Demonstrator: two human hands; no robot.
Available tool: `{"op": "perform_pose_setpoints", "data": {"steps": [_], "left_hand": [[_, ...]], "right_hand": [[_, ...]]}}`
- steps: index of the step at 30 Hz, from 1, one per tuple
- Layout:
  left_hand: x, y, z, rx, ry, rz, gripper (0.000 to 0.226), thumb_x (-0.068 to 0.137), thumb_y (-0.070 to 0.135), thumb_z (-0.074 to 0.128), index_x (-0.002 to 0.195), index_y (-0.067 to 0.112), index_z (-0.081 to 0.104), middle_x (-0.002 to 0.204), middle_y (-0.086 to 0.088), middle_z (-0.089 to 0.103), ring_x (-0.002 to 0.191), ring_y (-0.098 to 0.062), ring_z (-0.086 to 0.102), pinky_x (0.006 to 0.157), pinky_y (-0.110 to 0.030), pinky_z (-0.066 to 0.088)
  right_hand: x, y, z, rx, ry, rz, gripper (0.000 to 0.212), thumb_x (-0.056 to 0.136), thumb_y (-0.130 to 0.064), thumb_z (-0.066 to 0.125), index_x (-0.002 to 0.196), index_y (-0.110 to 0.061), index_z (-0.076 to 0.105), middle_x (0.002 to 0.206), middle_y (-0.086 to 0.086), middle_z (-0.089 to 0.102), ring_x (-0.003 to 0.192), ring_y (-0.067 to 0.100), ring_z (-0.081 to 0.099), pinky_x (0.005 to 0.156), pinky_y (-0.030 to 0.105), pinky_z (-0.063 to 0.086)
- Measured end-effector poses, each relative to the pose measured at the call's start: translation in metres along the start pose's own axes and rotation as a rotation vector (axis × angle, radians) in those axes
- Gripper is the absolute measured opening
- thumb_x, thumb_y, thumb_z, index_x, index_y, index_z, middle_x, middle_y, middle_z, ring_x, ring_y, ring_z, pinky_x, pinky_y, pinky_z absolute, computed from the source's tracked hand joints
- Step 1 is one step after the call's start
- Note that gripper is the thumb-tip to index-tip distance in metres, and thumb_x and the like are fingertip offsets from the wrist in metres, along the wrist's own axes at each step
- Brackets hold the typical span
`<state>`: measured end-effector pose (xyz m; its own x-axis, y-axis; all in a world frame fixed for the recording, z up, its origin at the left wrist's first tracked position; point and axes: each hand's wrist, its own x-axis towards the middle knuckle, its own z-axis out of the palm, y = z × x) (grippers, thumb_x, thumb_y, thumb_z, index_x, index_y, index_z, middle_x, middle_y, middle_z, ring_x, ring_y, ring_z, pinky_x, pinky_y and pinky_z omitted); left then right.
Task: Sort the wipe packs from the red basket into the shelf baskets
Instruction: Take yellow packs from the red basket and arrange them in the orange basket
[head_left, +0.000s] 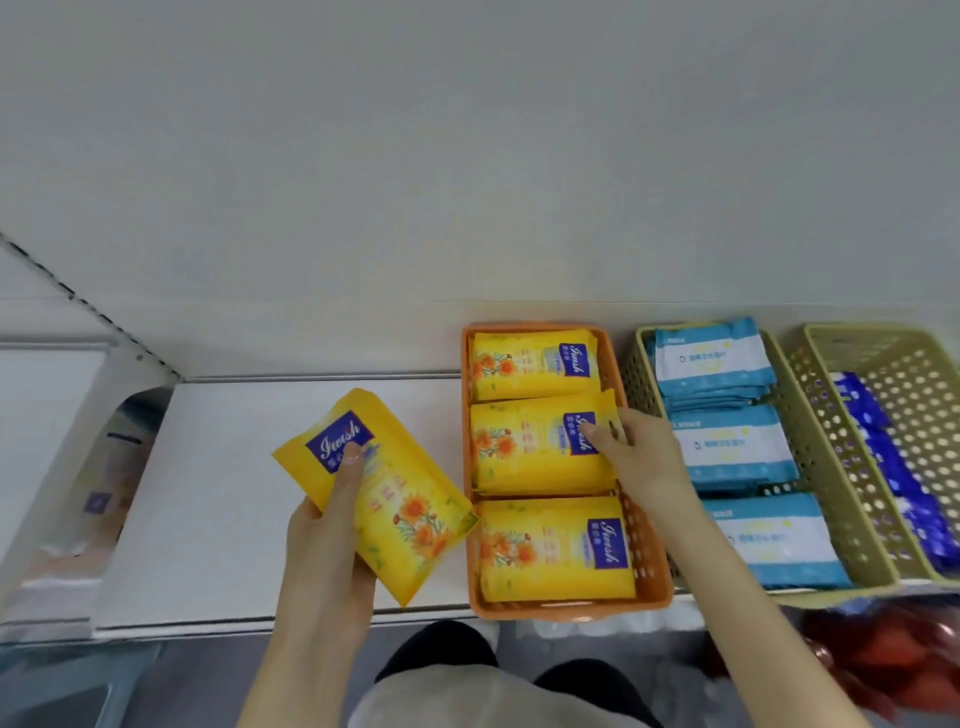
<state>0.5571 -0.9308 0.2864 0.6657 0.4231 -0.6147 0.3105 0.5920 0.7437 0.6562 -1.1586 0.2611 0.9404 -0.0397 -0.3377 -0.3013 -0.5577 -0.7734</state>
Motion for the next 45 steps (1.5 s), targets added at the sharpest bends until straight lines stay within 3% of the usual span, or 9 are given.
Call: {"op": "perform_pose_setpoints", "data": {"steps": [2, 7, 12, 18, 22, 25, 31, 41, 45], "left_hand": [[0.005, 0.002, -0.001, -0.001, -0.008, -0.005, 0.019, 0.088, 0.039, 0.056, 0.099, 0.025, 0.062, 0.087, 0.004, 0.074, 0.082, -0.015, 0.069, 0.064, -0.035, 0.053], [0.011, 0.004, -0.002, 0.0, -0.002, -0.021, 0.017, 0.089, 0.039, 0.055, 0.097, 0.026, 0.062, 0.087, 0.005, 0.074, 0.081, -0.014, 0.069, 0.063, -0.034, 0.053], [0.012, 0.003, 0.006, 0.029, -0.037, -0.034, 0.018, 0.088, 0.041, 0.056, 0.096, 0.026, 0.062, 0.083, 0.005, 0.075, 0.076, -0.012, 0.071, 0.063, -0.035, 0.052], [-0.003, -0.001, 0.024, 0.042, -0.166, -0.052, 0.037, 0.081, 0.053, 0.051, 0.104, 0.027, 0.063, 0.091, 0.003, 0.076, 0.081, -0.014, 0.073, 0.065, -0.034, 0.055], [-0.023, -0.013, 0.047, -0.006, -0.235, -0.151, 0.035, 0.088, 0.052, 0.047, 0.101, 0.026, 0.066, 0.092, -0.001, 0.076, 0.081, -0.016, 0.073, 0.071, -0.038, 0.053], [-0.036, -0.023, 0.062, 0.081, -0.328, -0.194, 0.041, 0.083, 0.056, 0.048, 0.101, 0.024, 0.067, 0.09, -0.004, 0.076, 0.078, -0.019, 0.073, 0.066, -0.037, 0.055], [-0.045, -0.026, 0.062, 0.212, -0.409, -0.115, 0.036, 0.078, 0.047, 0.056, 0.103, 0.023, 0.067, 0.09, -0.001, 0.076, 0.079, -0.018, 0.073, 0.059, -0.031, 0.058], [-0.035, -0.022, 0.049, 0.539, -0.48, 0.083, 0.032, 0.08, 0.024, 0.072, 0.109, 0.029, 0.06, 0.096, 0.005, 0.073, 0.078, -0.009, 0.072, 0.059, -0.021, 0.055], [-0.03, -0.014, 0.039, 0.611, -0.6, 0.109, 0.035, 0.077, 0.006, 0.073, 0.104, 0.027, 0.066, 0.092, 0.006, 0.075, 0.078, -0.01, 0.072, 0.057, -0.019, 0.053]], "right_hand": [[-0.007, 0.001, 0.004, -0.158, 0.076, -0.061, 0.014, 0.093, -0.027, 0.057, 0.098, -0.015, 0.062, 0.091, -0.007, 0.064, 0.089, 0.011, 0.063, 0.063, 0.014, 0.04], [-0.026, 0.011, 0.017, -0.369, 0.307, -0.215, 0.063, 0.091, -0.025, 0.062, 0.146, -0.025, 0.032, 0.124, -0.002, 0.047, 0.114, 0.009, 0.045, 0.093, 0.02, 0.03], [-0.027, 0.027, 0.016, -0.322, 0.283, -0.214, 0.048, 0.089, -0.023, 0.063, 0.136, -0.018, 0.051, 0.127, 0.008, 0.048, 0.115, 0.019, 0.05, 0.095, 0.024, 0.036], [-0.047, 0.017, 0.002, -0.171, 0.386, -0.265, 0.031, 0.092, -0.026, 0.057, 0.122, -0.019, 0.062, 0.124, -0.002, 0.054, 0.117, 0.007, 0.047, 0.097, 0.022, 0.038], [-0.079, -0.005, -0.001, 0.455, -0.011, -0.061, 0.021, 0.088, -0.026, 0.062, 0.108, -0.03, 0.066, 0.104, -0.007, 0.071, 0.099, 0.005, 0.065, 0.086, 0.024, 0.053], [-0.089, -0.011, 0.0, 0.53, -0.275, -0.02, 0.038, 0.074, -0.032, 0.064, 0.111, -0.027, 0.064, 0.098, -0.002, 0.073, 0.09, 0.007, 0.069, 0.074, 0.019, 0.054], [-0.087, -0.006, -0.011, 0.557, -0.379, -0.021, 0.043, 0.068, -0.024, 0.069, 0.11, -0.022, 0.063, 0.103, 0.003, 0.073, 0.094, 0.018, 0.07, 0.074, 0.029, 0.058], [-0.095, 0.001, 0.01, 0.813, -0.247, 0.145, 0.05, 0.069, -0.017, 0.078, 0.113, -0.012, 0.056, 0.112, 0.009, 0.069, 0.106, 0.028, 0.065, 0.088, 0.044, 0.054], [-0.096, 0.001, -0.005, 0.435, 0.123, -0.15, 0.058, 0.07, -0.02, 0.079, 0.114, -0.038, 0.046, 0.117, -0.021, 0.054, 0.108, -0.01, 0.054, 0.082, 0.014, 0.049]]}}
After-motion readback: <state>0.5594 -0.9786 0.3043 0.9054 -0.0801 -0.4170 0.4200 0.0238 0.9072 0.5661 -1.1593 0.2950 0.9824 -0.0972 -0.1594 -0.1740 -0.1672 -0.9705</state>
